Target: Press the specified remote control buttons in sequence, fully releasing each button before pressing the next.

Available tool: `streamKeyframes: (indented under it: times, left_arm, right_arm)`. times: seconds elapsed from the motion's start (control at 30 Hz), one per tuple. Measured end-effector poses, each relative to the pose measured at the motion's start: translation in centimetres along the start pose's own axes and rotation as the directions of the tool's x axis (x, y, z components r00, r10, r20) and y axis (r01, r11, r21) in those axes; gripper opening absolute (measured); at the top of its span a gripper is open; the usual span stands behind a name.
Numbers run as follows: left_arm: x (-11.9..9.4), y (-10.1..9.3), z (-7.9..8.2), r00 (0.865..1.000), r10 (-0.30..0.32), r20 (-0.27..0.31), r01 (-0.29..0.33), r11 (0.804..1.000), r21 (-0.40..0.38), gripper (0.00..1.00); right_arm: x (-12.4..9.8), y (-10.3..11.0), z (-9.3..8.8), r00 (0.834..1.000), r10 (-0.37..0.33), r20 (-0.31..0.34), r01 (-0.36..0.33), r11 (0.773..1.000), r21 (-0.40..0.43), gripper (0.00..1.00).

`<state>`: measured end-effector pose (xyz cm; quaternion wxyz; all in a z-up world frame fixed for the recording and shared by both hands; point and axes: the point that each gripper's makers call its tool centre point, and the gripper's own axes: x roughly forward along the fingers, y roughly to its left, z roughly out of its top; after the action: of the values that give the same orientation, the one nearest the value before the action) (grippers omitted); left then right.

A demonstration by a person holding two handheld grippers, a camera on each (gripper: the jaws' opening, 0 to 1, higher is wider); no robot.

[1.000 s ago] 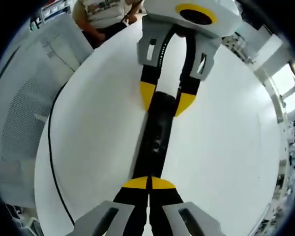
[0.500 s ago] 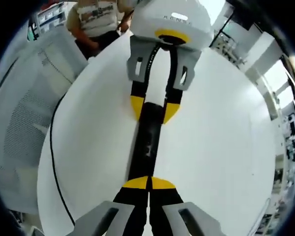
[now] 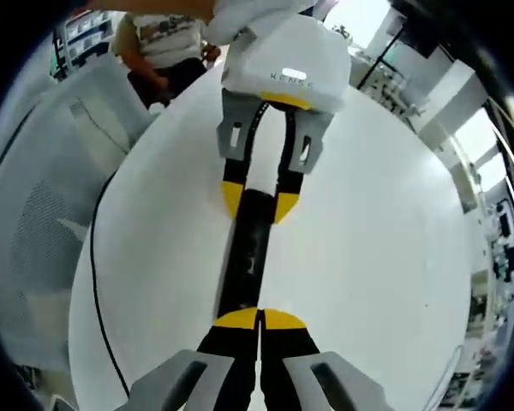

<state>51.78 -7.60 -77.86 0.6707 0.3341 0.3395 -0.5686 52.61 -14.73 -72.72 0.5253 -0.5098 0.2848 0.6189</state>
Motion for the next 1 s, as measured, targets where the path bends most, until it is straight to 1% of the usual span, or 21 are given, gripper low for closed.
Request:
streamKeyframes:
  times: [0.17, 0.33, 0.5, 0.7, 1.0]
  left_arm:
    - [0.0, 0.0, 0.0, 1.0, 0.0, 0.001, 0.0, 1.0, 0.0, 0.23]
    - [0.0, -0.1, 0.1, 1.0, 0.001, 0.002, -0.001, 1.0, 0.0, 0.23]
    - [0.0, -0.1, 0.1, 1.0, 0.001, 0.003, -0.001, 1.0, 0.0, 0.23]
    - [0.0, -0.1, 0.1, 1.0, 0.006, 0.003, -0.006, 1.0, 0.005, 0.23]
    - [-0.1, -0.2, 0.1, 1.0, 0.002, 0.004, -0.002, 1.0, 0.005, 0.23]
  right_arm:
    - [-0.3, -0.4, 0.3, 1.0, -0.005, 0.0, 0.005, 1.0, -0.005, 0.0]
    - [-0.2, -0.6, 0.5, 1.0, -0.003, 0.003, 0.003, 1.0, -0.001, 0.0]
    - [0.8, -0.2, 0.5, 1.0, 0.019, 0.003, -0.019, 1.0, 0.018, 0.0]
    - [2.0, 0.2, 0.4, 0.999, 0.04, 0.002, -0.04, 0.999, 0.019, 0.0]
    - [3.0, 0.4, 0.4, 0.998, 0.057, 0.004, -0.057, 0.998, 0.03, 0.0]
